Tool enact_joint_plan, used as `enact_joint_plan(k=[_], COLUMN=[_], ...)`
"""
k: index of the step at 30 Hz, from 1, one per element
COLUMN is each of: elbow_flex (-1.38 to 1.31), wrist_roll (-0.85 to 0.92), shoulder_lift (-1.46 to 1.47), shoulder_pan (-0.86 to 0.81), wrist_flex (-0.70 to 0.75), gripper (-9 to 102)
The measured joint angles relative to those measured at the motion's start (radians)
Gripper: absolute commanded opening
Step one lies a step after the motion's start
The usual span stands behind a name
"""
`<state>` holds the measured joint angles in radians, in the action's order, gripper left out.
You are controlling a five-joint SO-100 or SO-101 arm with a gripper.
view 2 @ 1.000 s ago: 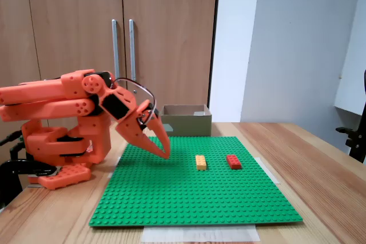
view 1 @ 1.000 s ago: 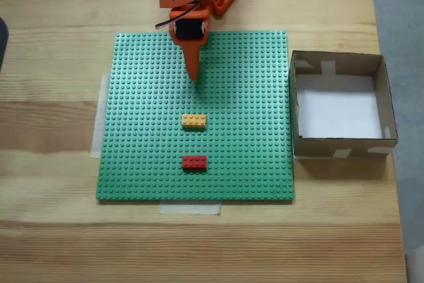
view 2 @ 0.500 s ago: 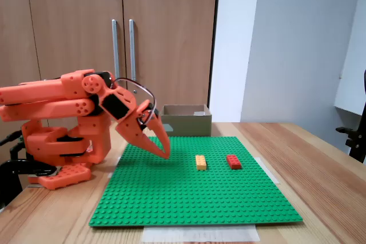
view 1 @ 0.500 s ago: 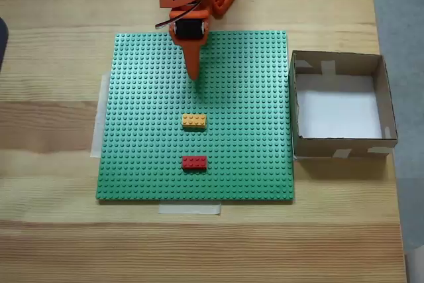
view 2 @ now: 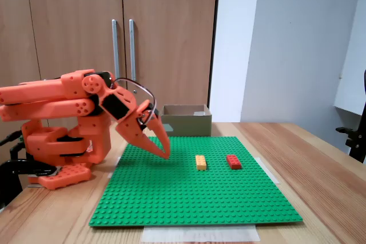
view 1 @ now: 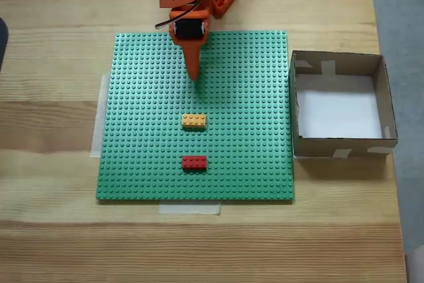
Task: Pick the yellow lego block and put it in the box.
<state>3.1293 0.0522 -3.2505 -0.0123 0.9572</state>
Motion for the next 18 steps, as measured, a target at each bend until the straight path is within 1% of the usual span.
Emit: enact_joint_plan(k=[4, 7, 18], elbow_flex=[-0.003, -0.025, -0.291], wrist_roll=[-0.002, -0.012, -0.012], shoulder_lift=[0.012, 0.092, 0.42], shoulder_pan=[0.0, 0.0, 0.012], wrist_flex=[0.0, 0.0, 0.038], gripper=[1, 2, 4])
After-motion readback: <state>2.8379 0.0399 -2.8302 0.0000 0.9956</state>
